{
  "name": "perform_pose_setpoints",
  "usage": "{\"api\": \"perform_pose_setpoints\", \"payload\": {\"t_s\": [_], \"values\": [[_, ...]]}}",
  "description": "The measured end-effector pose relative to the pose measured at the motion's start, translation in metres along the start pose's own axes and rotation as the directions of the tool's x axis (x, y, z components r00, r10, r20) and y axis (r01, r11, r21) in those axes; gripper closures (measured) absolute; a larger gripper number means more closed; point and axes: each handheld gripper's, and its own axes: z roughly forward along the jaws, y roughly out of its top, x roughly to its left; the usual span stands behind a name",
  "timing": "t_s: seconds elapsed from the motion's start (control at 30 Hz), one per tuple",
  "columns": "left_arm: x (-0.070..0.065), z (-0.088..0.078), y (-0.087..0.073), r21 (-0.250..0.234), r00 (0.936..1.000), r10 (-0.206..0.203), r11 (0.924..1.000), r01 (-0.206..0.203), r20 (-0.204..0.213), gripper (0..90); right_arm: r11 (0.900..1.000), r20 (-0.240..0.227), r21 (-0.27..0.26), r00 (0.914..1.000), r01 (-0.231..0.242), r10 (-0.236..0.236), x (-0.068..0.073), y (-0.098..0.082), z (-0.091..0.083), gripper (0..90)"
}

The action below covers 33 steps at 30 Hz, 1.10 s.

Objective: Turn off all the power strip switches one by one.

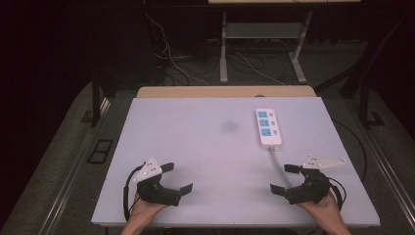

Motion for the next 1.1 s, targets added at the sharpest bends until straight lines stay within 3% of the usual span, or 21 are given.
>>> {"api": "perform_pose_setpoints", "payload": {"t_s": [0.67,1.1], "values": [[-0.0002,0.0049,-0.0007,0.028,0.9998,0.013,0.9995,-0.013,0.014,0.0,1.000,-0.010,0.015,0.9999,-0.004,0.004,0.0010,-0.0008,0.0005,0.6],[0.0002,0.0068,-0.0011,0.038,0.9996,0.019,0.9991,-0.020,0.019,0.0,0.999,-0.008,0.047,0.9997,0.021,-0.021,0.0022,0.0052,0.0036,0.6]]}}
